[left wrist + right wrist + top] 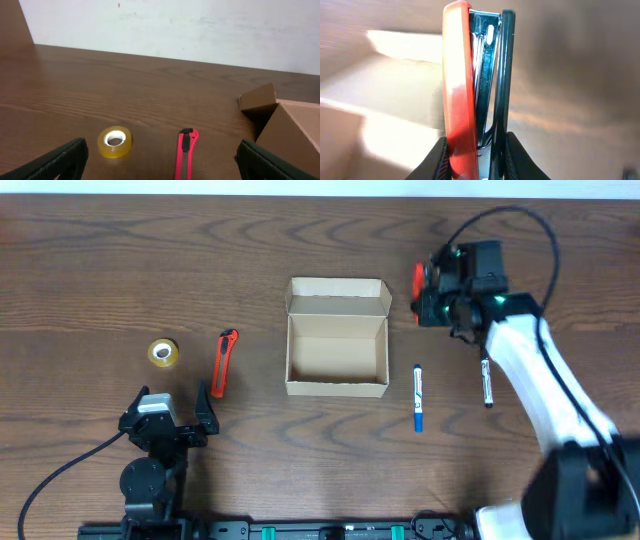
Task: Pack container
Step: 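Carry the stapler left into the cardboard box and release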
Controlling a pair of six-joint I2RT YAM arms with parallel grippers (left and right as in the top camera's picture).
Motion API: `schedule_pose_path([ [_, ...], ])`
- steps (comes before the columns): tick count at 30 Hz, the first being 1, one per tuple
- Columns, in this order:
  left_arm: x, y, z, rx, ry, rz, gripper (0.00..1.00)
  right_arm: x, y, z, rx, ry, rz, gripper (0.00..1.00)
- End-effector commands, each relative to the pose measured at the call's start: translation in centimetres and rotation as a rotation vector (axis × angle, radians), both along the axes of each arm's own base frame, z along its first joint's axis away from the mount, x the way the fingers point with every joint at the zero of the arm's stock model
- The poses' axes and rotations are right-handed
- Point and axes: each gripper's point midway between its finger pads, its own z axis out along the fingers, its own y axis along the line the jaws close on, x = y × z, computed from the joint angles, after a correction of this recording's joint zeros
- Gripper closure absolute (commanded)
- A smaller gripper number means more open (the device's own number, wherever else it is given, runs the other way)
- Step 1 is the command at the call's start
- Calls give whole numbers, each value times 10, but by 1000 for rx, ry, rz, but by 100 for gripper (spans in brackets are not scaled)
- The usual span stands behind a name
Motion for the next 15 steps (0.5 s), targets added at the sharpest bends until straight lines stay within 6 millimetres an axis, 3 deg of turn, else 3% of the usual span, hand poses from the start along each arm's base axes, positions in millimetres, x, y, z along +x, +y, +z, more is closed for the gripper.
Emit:
schedule_pose_path([
  [1,0,-1,-18,-12,45,-5,5,-16,46,48,23,-165,298,99],
  [4,0,-2,-18,-12,45,-5,5,-38,74,59,13,-210,468,99],
  [9,0,-2,-18,-15,45,-5,5,-70,110,51,-38,-218,698,99],
  [15,0,-2,-18,-22,44,-4,5,-92,130,39,-192,-248,882,99],
])
